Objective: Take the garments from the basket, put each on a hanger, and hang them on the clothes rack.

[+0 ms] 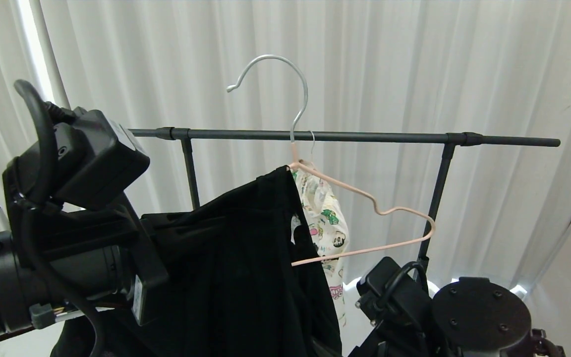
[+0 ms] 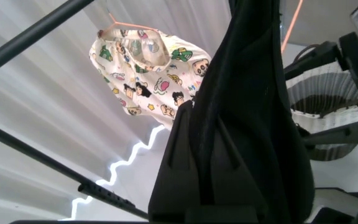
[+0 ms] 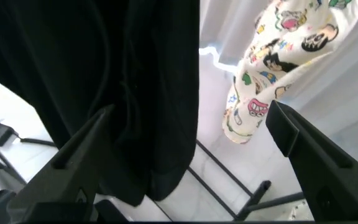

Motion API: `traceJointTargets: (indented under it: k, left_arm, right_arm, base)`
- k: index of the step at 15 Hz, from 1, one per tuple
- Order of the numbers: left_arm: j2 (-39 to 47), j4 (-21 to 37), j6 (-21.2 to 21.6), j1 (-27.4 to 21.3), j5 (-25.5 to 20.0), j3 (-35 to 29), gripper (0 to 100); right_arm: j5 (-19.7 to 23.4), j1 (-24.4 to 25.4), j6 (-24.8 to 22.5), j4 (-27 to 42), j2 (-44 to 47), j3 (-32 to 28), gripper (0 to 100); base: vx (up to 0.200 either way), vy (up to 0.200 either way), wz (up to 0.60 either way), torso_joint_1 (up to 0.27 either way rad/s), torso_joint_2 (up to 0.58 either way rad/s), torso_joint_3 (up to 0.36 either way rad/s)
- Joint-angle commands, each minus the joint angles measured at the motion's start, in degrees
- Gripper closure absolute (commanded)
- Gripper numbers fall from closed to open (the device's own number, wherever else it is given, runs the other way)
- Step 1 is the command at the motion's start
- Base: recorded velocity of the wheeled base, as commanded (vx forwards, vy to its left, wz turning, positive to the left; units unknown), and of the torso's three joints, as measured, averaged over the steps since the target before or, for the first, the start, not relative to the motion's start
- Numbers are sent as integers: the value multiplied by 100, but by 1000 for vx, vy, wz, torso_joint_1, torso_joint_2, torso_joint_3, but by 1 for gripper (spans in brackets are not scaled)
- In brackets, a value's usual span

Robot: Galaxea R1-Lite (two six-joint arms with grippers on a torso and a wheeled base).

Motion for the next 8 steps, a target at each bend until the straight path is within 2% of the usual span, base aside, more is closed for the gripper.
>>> traceJointTargets:
  k: [1,4,6,8]
  left_arm:
    - [-8,-6,-4,-35,0,-26,100]
    - [-16,-6,-4,-44,0,-8,100]
    - [-25,-6,5,-18,27,44,100]
    - [-52,-6,5,35,150,115,100]
  right_arm:
    - [-96,-20,-3,2,137,19,0]
    - [-430,-170,-20,230,190,28,0]
    - [-685,-609,-99,441,58,107,0]
    - [-755,-1181,-433,450,-214,415,0]
  base:
    - [0,0,0,0,0,0]
    - [0,0,0,0,0,0]
    - [0,0,0,0,0,0]
    - [0,0,0,0,0,0]
